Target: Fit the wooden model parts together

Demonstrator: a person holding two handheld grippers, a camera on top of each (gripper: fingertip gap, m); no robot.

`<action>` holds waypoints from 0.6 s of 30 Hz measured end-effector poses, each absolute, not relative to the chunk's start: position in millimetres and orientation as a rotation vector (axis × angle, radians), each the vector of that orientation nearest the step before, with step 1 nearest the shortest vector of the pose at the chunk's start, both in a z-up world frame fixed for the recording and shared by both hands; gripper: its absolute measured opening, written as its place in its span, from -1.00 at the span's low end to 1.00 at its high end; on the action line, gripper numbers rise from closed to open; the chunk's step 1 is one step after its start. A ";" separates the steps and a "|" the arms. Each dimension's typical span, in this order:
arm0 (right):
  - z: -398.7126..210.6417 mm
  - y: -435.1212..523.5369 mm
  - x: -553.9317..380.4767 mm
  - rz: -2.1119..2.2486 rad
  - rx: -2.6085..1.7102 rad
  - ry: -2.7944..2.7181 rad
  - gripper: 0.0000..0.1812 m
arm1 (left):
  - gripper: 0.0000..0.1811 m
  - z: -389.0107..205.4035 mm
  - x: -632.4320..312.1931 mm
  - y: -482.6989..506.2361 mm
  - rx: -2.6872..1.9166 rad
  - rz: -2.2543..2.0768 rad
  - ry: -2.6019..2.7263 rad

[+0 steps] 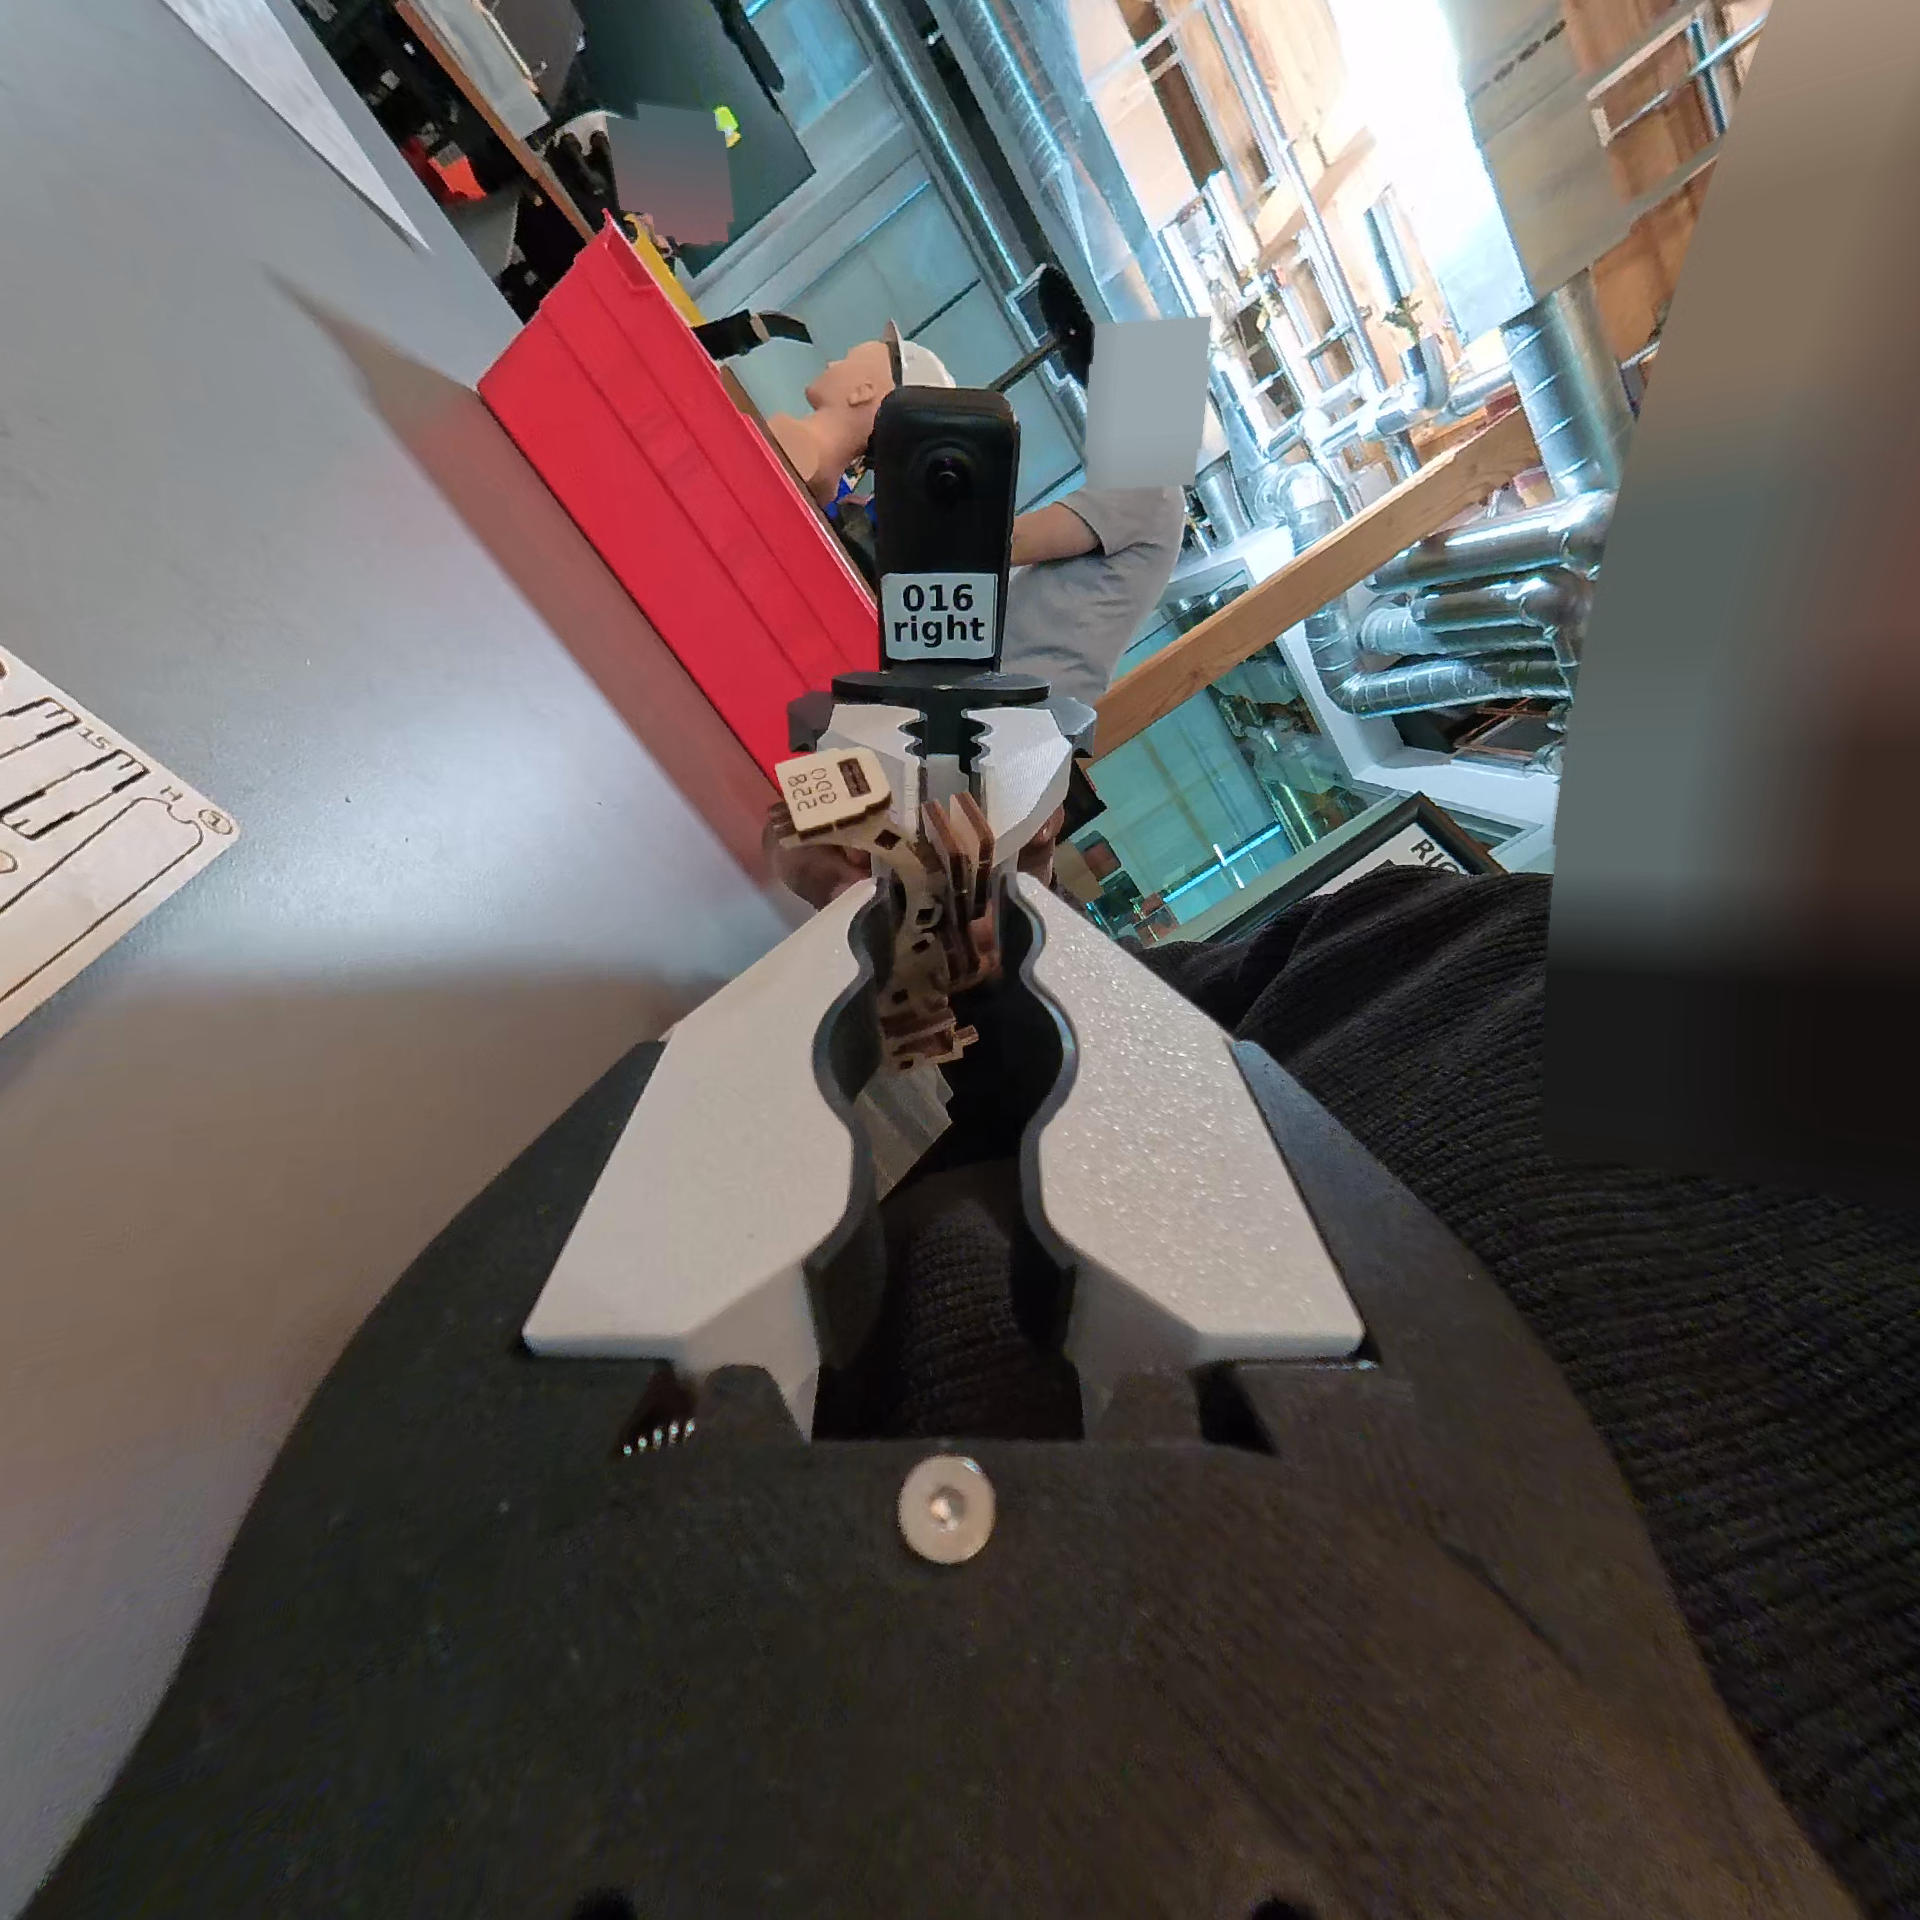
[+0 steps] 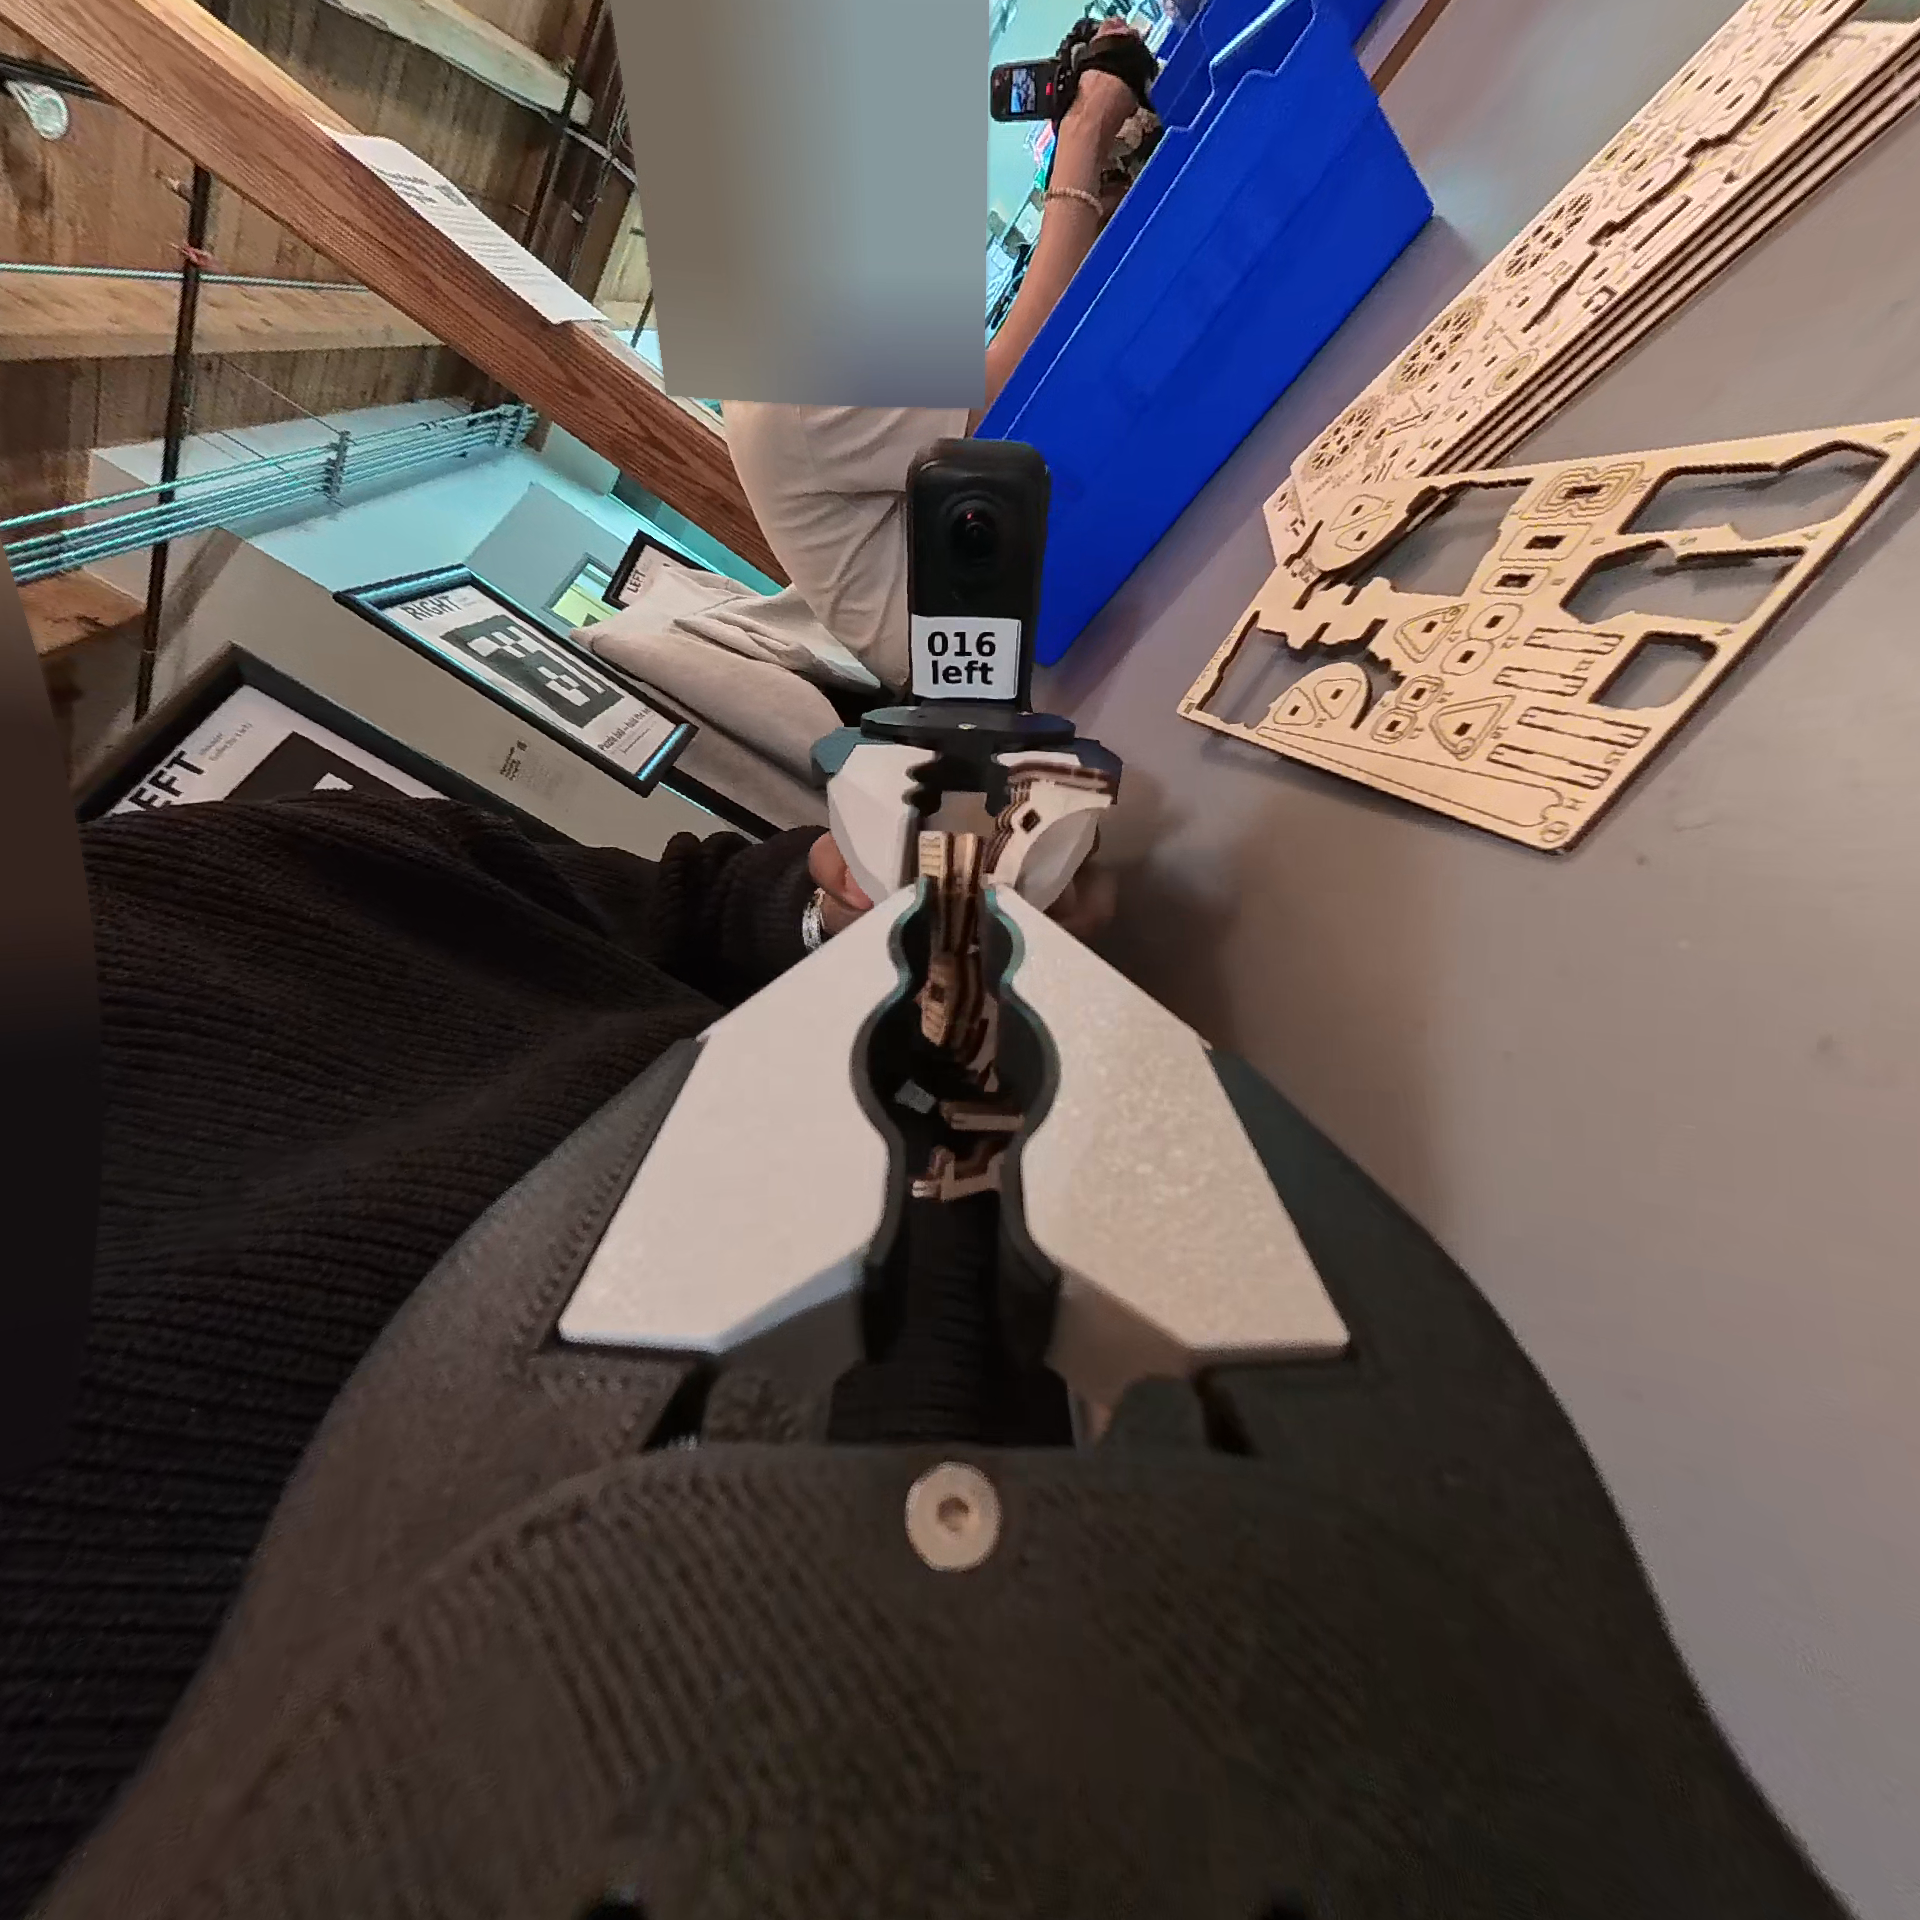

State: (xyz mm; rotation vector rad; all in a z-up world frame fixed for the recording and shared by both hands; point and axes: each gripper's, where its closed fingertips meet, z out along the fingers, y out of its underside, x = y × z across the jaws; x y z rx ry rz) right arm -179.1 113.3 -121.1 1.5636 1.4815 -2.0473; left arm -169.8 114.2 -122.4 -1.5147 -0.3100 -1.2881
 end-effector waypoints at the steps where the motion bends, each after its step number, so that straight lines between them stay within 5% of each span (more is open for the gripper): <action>1: -121.2 113.4 -179.2 -2.047 1.565 1.486 -0.92 | -0.79 -122.3 -169.5 114.2 -1.515 -1.288 -0.309; 18: -121.6 109.4 -176.7 -2.042 1.547 1.544 -0.93 | -0.83 -124.0 -167.9 111.9 -1.542 -1.234 -0.254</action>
